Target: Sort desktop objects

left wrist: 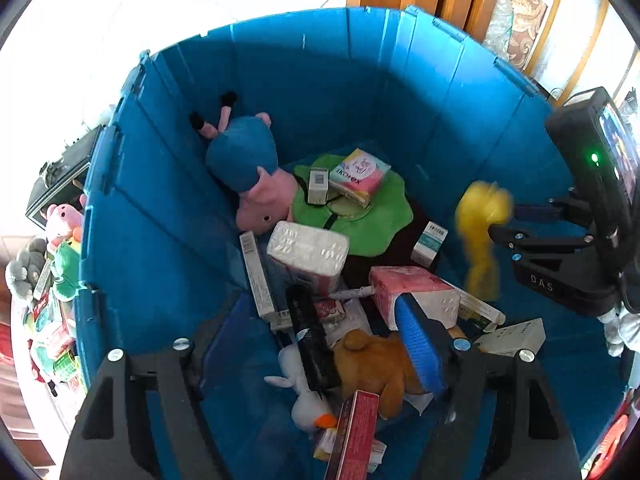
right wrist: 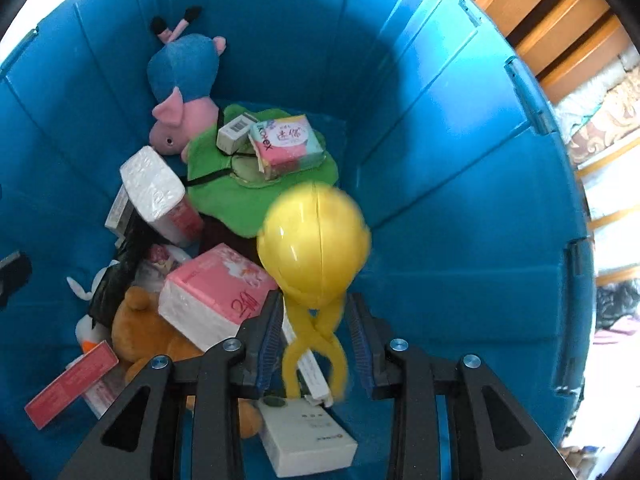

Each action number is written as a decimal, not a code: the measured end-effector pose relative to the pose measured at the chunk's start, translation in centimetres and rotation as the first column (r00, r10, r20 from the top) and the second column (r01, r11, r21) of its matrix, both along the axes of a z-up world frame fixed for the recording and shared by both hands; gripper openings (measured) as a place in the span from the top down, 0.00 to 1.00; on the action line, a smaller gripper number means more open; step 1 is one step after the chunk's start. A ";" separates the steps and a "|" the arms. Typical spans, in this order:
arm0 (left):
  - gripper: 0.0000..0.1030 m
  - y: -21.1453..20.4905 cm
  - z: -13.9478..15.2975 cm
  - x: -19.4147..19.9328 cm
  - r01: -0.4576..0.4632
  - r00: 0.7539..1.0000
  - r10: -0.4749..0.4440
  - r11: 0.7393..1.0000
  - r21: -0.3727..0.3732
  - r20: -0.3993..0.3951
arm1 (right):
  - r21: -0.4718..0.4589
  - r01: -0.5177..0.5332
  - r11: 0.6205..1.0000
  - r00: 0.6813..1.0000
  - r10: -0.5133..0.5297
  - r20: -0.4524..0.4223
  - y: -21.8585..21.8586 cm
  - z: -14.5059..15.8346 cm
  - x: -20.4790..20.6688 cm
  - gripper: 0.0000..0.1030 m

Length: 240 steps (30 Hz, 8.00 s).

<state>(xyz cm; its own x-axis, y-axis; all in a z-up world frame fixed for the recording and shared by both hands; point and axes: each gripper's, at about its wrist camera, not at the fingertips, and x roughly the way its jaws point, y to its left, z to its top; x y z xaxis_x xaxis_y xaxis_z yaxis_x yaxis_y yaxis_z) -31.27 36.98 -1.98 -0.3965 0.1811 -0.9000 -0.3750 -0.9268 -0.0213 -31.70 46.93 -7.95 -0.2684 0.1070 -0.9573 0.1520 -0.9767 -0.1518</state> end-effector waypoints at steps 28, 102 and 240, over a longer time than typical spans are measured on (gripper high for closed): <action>0.27 -14.8 11.6 12.8 -0.120 0.834 0.181 0.982 0.149 -0.521 | -0.213 -0.174 0.961 0.842 0.033 -0.538 -9.9 16.0 12.9 0.00; 0.54 -62.8 -23.5 5.8 -0.686 0.728 0.683 0.725 0.070 0.063 | -0.415 0.059 0.908 0.979 -0.133 -0.153 -41.6 -11.5 -2.9 0.61; 0.56 -46.6 -21.7 16.8 -0.328 0.943 0.332 0.940 0.096 -0.035 | -0.364 -0.239 0.900 0.960 0.163 -0.227 -48.9 -14.3 11.6 0.42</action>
<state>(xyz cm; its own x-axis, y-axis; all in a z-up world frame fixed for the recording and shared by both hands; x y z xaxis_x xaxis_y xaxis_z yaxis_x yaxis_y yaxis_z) -14.49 -9.60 -23.68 -0.4915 0.1095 -0.8640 -0.0513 -0.9940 -0.0968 -20.06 -1.95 -22.20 -0.4226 -0.3338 -0.8426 0.3572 -0.9158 0.1837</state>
